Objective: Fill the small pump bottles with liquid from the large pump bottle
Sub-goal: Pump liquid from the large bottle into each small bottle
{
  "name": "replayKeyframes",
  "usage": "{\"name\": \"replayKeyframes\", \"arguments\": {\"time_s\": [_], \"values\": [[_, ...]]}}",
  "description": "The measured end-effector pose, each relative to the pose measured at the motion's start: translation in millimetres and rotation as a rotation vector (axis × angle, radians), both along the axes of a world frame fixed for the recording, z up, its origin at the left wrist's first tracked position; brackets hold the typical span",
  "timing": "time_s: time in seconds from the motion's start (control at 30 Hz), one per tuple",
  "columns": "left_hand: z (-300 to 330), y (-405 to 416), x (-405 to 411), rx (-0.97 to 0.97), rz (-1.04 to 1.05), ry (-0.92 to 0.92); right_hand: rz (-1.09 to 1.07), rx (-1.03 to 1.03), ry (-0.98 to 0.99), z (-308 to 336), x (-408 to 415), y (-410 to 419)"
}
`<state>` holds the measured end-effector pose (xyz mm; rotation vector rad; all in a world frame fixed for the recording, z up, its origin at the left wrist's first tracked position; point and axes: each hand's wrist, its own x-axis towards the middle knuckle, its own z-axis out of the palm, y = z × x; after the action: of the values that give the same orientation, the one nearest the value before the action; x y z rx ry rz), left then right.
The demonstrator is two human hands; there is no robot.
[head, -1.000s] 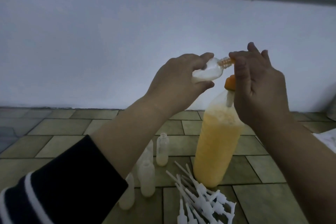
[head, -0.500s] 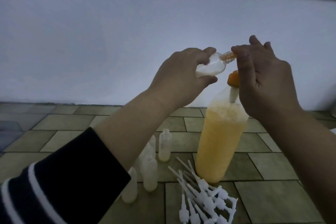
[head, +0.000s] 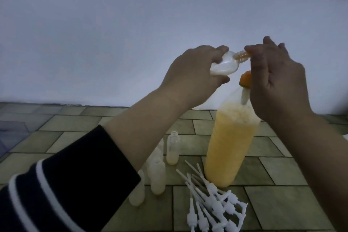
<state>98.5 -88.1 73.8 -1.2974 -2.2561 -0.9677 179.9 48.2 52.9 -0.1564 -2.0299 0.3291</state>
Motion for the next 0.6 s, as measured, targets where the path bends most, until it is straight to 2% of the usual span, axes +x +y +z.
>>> {"name": "replayKeyframes", "arguments": {"time_s": [0.17, 0.33, 0.47, 0.6], "values": [[-15, 2, 0, 0.018, -0.022, -0.034, -0.038, -0.021, 0.049, -21, -7, 0], [-14, 0, -1, 0.002, -0.015, -0.045, -0.038, 0.031, -0.065, -14, -3, 4], [-7, -1, -3, 0.119, -0.061, -0.171, -0.044, 0.060, -0.102, 2, 1, 2], [-14, -9, -7, 0.123, -0.073, -0.276, -0.040, 0.064, -0.152, 7, 2, -3]]}}
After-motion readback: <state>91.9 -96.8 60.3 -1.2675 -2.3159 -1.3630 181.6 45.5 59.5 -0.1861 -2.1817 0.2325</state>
